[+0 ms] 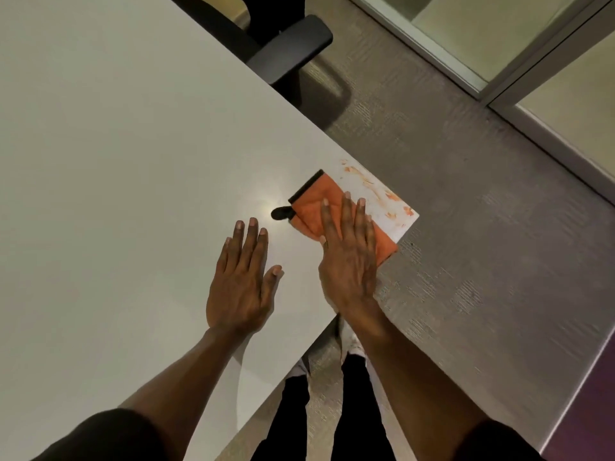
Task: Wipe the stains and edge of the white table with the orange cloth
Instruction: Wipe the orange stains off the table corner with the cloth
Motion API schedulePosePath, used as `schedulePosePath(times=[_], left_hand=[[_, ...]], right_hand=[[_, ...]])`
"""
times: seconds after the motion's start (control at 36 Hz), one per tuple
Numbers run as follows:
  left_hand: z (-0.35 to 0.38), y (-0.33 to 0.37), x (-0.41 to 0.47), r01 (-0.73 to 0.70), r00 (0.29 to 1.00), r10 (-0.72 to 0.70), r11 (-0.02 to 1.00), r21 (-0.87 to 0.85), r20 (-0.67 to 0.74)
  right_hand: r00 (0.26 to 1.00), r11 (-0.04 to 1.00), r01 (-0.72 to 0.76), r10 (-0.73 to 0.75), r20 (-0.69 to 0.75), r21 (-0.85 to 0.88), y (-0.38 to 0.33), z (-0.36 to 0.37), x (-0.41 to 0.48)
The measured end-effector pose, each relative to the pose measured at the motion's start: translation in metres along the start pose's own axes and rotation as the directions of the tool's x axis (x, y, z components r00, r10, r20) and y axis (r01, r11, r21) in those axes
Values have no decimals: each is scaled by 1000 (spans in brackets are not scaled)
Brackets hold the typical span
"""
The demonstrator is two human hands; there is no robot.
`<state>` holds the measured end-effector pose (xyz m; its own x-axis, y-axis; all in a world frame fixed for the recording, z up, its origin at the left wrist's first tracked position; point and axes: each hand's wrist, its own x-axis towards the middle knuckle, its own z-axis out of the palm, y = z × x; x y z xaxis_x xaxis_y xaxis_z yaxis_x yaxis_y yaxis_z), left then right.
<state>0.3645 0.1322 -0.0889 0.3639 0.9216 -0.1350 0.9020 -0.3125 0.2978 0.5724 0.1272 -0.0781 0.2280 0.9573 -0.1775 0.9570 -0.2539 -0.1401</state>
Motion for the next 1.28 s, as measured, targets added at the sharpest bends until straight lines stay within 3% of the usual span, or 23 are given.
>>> schedulePosePath(times=[0.28,0.39,0.53,0.81,1.06,1.28], left_hand=[[0,-1,0,-5,1000,4,999,-54,-7],[1,-1,0,-10,1000,10,1000,-20,-13],[5,0,-3,1,1000,0,1000,23,-11],[3,0,-2,4,1000,-5,1000,-6,-28],[6,0,-3,9,1000,-8,1000,14,-25],[4,0,-3,-6,999,6,1000,-4,-41]], right_hand=[[988,993,94,-84,-132,70,-3,27,-97],[997,996,72,-71,-24,61,7,10,-54],[999,999,3,-1,-36,47,4,2,-4],[992,993,72,-62,-110,89,-5,18,-85],[996,999,-12,16,-82,45,-12,0,23],[995,994,63,-56,-85,84,-19,8,-53]])
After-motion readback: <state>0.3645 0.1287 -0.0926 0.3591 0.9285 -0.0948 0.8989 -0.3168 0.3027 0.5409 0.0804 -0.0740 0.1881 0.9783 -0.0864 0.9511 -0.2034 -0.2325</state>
